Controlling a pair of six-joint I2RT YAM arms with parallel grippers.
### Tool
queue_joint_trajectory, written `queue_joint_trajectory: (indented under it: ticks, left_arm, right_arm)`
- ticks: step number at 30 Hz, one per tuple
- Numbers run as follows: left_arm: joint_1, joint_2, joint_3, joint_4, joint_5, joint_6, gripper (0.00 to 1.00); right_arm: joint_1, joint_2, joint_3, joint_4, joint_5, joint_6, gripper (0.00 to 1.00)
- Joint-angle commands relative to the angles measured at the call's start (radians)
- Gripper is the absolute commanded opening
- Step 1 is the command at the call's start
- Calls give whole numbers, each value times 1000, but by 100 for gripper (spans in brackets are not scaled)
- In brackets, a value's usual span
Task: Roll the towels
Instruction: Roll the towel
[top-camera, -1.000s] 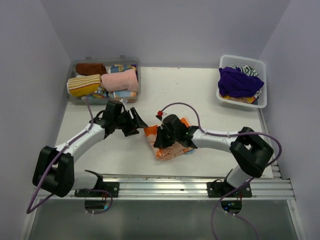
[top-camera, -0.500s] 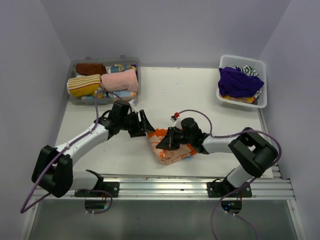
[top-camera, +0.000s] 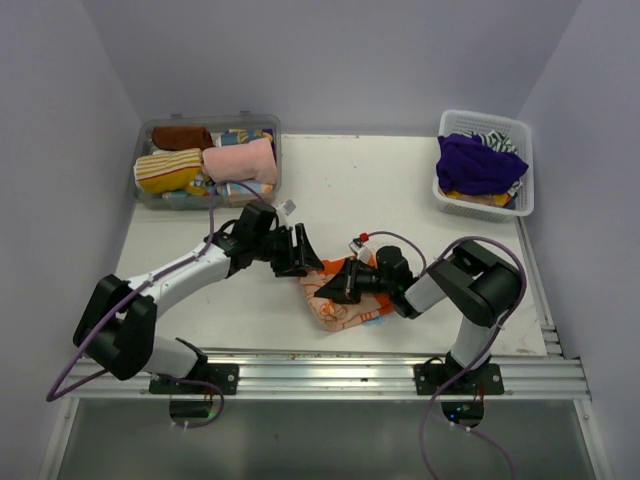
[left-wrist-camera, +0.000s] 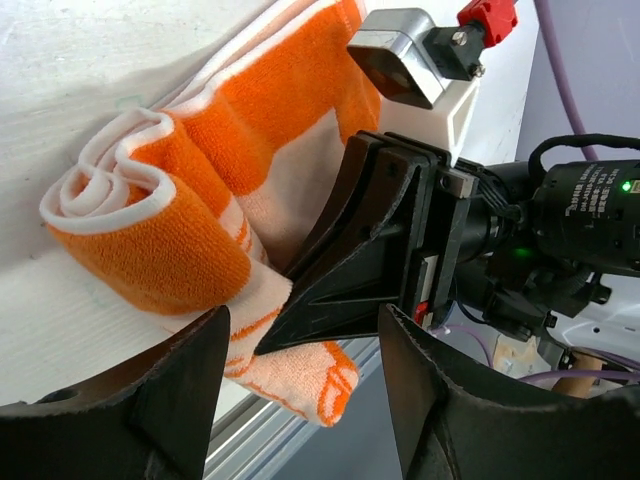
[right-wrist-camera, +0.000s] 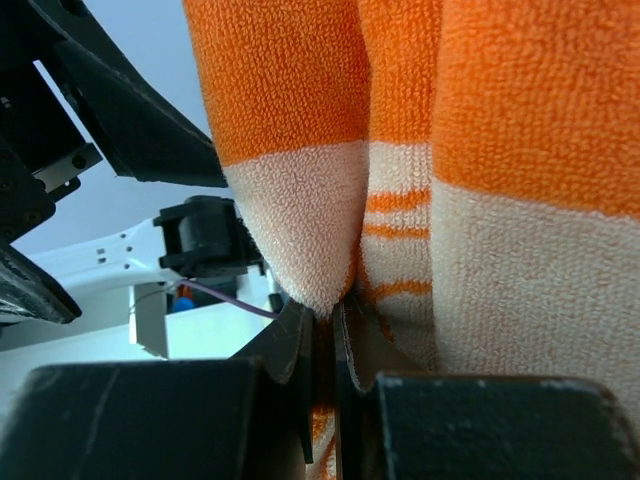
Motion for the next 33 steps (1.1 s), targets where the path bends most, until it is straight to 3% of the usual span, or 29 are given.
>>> queue_joint_trajectory:
  ticks: [1, 12, 16, 18, 23, 25, 29, 30, 32, 33]
  left_arm:
    - [-9, 28, 53, 59, 15, -6, 64]
    - [-40, 224, 68, 225, 51, -50, 62]
    - [-51, 282, 87, 223, 11, -40, 61]
    - [-51, 313, 87, 223, 6, -38, 61]
    - [-52, 361, 65, 229, 2, -35, 60]
    - [-51, 371, 58, 229, -1, -32, 60]
    - [-52, 388, 56, 210, -5, -12, 59]
    - [-51, 397, 59, 202, -5, -6, 59]
    - [-51, 402, 61, 193, -5, 2, 59]
    - [-51, 410, 61, 193, -1, 3, 59]
  right_arm:
    - [-10, 38, -27, 210, -44, 98, 0]
    - [-28, 160, -82, 486, -54, 231, 0]
    - [-30, 173, -93, 508, -46, 247, 1]
    - [-30, 165, -99, 503, -43, 245, 4]
    - [-28, 76, -136, 430, 18, 195, 27]
    - [-27, 18, -145, 309, 41, 135, 35]
    - [-21, -210, -114, -88, 115, -57, 36]
    - [-10, -328, -93, -348, 174, -110, 36]
    - [10, -457, 6, -632, 263, -288, 42]
    - [28, -505, 39, -857, 320, -342, 42]
